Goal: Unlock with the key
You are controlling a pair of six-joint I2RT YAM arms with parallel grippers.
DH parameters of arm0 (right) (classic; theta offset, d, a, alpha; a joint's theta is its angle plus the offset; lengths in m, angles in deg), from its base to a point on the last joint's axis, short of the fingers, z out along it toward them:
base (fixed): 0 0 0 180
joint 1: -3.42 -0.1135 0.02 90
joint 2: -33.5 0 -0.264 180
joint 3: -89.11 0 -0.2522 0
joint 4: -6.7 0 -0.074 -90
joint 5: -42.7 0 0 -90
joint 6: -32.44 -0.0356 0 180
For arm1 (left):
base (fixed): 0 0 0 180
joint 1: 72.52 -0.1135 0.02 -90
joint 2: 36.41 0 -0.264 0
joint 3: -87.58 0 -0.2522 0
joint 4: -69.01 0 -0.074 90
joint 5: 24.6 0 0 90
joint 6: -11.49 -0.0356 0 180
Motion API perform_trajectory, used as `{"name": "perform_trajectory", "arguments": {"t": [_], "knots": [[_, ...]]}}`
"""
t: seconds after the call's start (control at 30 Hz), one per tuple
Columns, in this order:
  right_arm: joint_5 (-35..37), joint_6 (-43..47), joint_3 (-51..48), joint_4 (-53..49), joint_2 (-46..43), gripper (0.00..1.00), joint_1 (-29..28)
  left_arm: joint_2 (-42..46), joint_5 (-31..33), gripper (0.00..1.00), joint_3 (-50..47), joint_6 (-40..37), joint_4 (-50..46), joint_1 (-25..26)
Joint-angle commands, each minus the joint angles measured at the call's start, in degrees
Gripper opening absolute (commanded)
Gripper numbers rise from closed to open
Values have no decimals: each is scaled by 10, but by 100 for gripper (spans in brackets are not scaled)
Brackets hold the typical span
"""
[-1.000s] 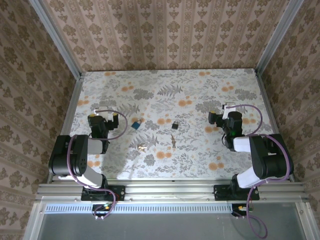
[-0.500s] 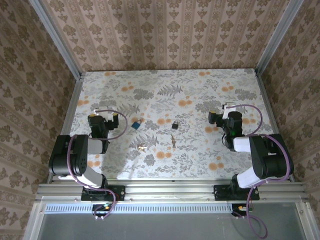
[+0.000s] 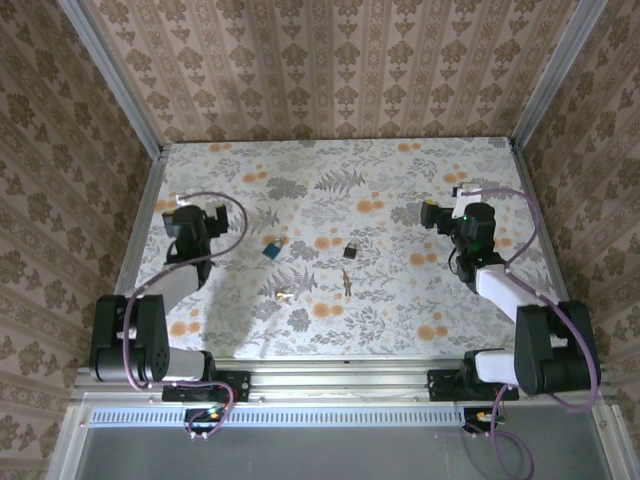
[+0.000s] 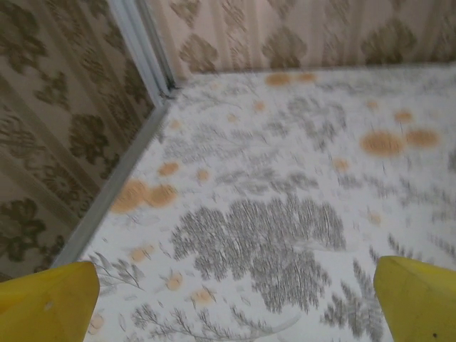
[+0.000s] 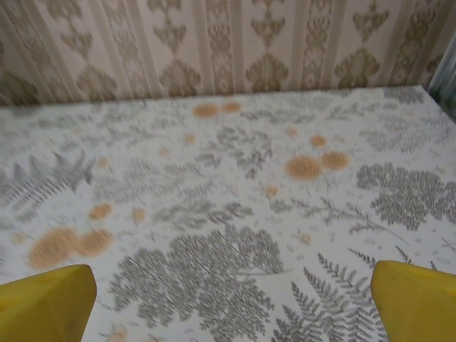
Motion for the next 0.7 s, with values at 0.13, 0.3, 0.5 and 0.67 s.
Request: {"name": "perform_trajectory", "arguments": {"t": [0.13,0.3,0.5,0.67], "knots": [[36,-297,58,-270,-88,100,4,54,-98,100,89,188,-274,-19],[-150,-357,55,-243,-76,77,21,67,-285,100,48,318,-246,-52],[-165,-339,91,-350,-94,64,-39,89,-366,93,23,354,-349,-44],[-168,-316,106,-407,-89,52,-119,144,-371,79,11,350,-478,-13]]}}
